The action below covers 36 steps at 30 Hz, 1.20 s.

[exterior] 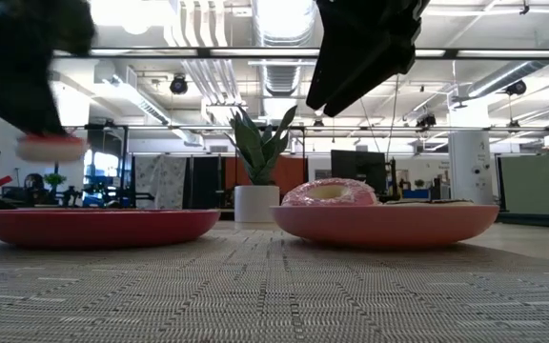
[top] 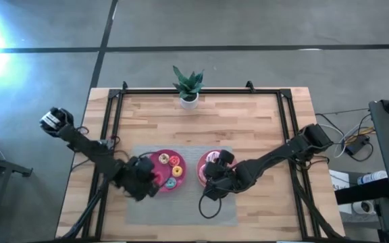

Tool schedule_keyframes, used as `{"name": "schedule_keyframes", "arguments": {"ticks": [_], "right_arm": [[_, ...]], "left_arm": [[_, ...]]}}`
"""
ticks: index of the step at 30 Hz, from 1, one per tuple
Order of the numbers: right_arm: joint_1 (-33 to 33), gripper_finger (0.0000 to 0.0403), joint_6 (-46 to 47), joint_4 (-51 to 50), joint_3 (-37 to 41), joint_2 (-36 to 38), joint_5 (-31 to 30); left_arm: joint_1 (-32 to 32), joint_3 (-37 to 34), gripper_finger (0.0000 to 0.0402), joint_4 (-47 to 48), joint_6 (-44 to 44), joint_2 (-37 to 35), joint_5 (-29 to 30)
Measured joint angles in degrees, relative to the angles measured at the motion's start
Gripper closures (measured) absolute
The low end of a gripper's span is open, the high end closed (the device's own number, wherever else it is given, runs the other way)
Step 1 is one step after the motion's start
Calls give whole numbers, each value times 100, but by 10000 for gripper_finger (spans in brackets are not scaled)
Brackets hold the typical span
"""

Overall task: Pick & Place donuts
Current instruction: Put the small red donut on the dark pink plate, then return to Home Position

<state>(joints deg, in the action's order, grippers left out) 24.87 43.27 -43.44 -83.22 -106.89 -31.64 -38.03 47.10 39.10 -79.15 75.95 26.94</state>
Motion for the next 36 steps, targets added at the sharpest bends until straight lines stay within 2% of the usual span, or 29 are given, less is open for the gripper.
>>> {"name": "schedule_keyframes", "arguments": {"ticks": [3,6,15,26,31,36], "right_arm": [[-6,183,2,0,0,0,0],[-2,183,9,4,0,0,1],[-3,183,132,9,0,0,-17],[-14,183,109,9,0,0,-162],[-14,183,109,8,0,0,-162],[-19,183,13,7,0,0,-162]], "left_arm": [[495,-185,401,-530,664,115,-577],[664,-263,401,-622,1004,225,-849],[680,-492,397,-819,1055,294,-935],[685,-661,302,-1085,983,294,-987],[656,-439,290,-969,1009,245,-1146],[626,-37,289,-503,1045,109,-1029]]}}
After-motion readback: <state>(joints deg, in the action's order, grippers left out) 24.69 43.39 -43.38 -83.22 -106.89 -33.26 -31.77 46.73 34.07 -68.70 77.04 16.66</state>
